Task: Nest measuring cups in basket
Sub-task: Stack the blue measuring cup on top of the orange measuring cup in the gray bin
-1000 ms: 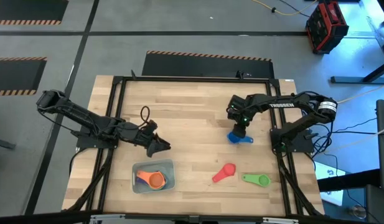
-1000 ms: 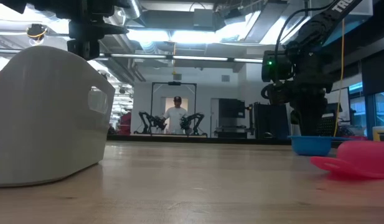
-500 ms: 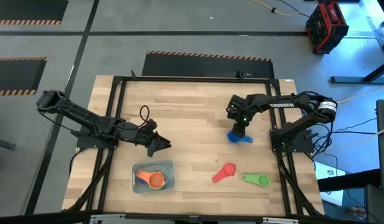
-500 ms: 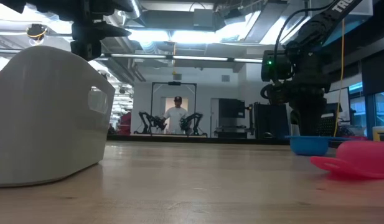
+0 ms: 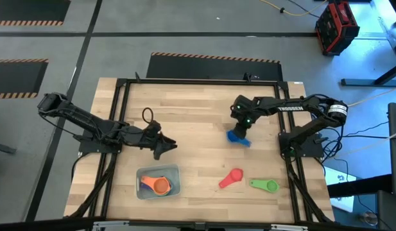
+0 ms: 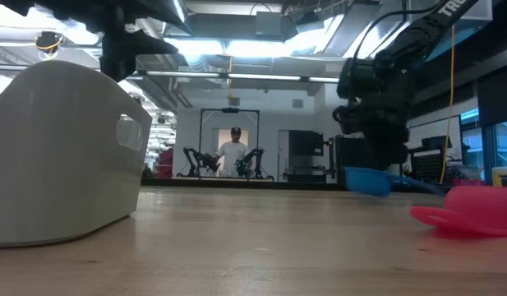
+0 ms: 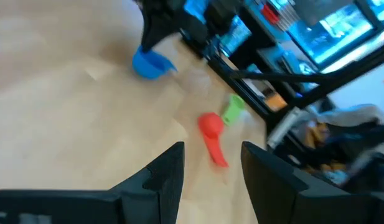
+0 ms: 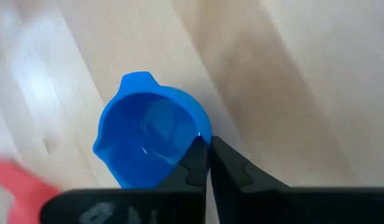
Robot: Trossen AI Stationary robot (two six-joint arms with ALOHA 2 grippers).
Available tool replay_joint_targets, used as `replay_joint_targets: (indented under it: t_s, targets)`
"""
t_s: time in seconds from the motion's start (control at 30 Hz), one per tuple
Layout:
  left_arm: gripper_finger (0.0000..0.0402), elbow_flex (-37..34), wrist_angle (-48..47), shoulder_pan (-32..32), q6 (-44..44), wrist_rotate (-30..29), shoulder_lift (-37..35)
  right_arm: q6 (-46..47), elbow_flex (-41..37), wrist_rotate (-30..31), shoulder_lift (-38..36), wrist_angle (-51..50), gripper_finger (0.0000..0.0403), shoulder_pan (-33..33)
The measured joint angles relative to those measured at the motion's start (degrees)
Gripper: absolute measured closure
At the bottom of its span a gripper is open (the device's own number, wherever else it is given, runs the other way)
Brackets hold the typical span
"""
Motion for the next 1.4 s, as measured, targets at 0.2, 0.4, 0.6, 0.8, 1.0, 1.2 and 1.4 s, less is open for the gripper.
replay_joint_targets:
  t_s: [0.2, 0.4, 0.6, 0.8, 1.0, 1.2, 1.4]
  targets:
    - [0.025, 0.0, 0.0, 0.01, 5.75, -9.87, 0.0, 9.61, 0.0, 3.12, 0.0, 15.87, 0.0391, 0.0]
    - [0.025, 0.0, 0.0, 0.06, 12.08, -21.57, 0.0, 13.24, 0.0, 10.43, 0.0, 35.86, 0.0396, 0.0]
    - [0.025, 0.0, 1.79, 2.1, 15.85, -24.07, 2.32, 14.93, 0.0, 11.98, -0.01, 53.87, 0.0396, 0.0]
    - [0.025, 0.0, 9.47, 4.64, 21.42, -24.22, 9.25, 16.32, 0.02, 16.71, -0.02, 62.83, 0.0396, 0.7]
    - [0.025, 0.0, 23.25, 7.69, 32.07, -24.37, 16.53, 17.81, 0.02, 21.12, -0.02, 71.1, 0.0397, 2.4]
    - [0.025, 0.0, 39.25, 10.19, 43.3, -22.8, 22.74, 17.94, 0.02, 23.13, -0.02, 79.05, 0.0394, 4.23]
    - [0.025, 0.0, 53.99, 12.54, 53.82, -16.84, 27.48, 20.17, 0.02, 23.93, -0.02, 84.04, 0.0396, 5.18]
